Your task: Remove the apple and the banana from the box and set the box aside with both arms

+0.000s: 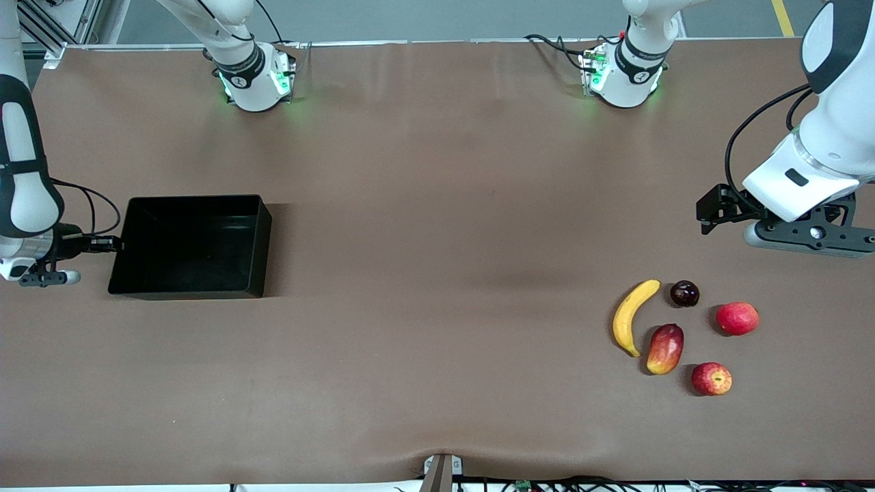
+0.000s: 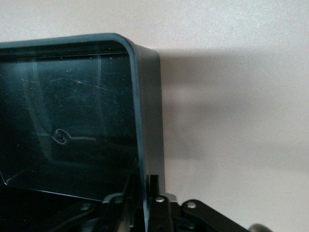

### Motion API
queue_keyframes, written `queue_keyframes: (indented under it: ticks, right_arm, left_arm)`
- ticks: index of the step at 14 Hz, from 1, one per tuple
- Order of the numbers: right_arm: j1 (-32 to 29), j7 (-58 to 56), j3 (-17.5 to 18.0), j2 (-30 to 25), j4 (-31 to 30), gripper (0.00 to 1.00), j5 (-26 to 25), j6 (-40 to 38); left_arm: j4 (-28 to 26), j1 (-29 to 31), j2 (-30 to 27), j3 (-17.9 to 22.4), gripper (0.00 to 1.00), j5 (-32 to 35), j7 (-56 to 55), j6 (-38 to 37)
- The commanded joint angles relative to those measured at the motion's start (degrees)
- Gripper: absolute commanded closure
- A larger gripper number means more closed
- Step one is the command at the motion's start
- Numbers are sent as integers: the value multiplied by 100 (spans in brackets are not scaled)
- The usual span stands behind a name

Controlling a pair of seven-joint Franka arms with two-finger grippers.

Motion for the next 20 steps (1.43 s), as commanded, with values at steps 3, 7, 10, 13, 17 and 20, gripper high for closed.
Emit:
queue_keyframes:
  ticks: [3, 7, 10, 13, 17, 20]
  right_arm:
    - [-316, -618, 141, -73, 712, 0, 145, -972]
    - [-229, -1725, 211, -72, 2074, 0, 154, -1388]
    - [-88, -1745, 238, -81, 2717, 0, 92, -1450]
    - [175, -1718, 238, -81, 3525, 0, 110, -1423]
    - [395, -1579, 291, -230, 3589, 0, 355, -1616]
    - [869, 445, 238, -520, 3580, 0, 155, -2187]
  left_arm:
    - [-61, -1300, -491, 1264, 0, -138, -285, -196]
    - [-631, -2134, -1053, 2396, 0, -708, -276, -223]
    - [-1001, -2367, -1458, 2691, 0, -744, -276, -232]
    - [-1046, -2271, -1547, 2691, 0, -884, -267, -293]
    - [-1064, -1945, -1582, 2612, 0, -1087, -162, -319]
    - [-1107, -1874, -1696, 2533, 0, -1096, -162, -302]
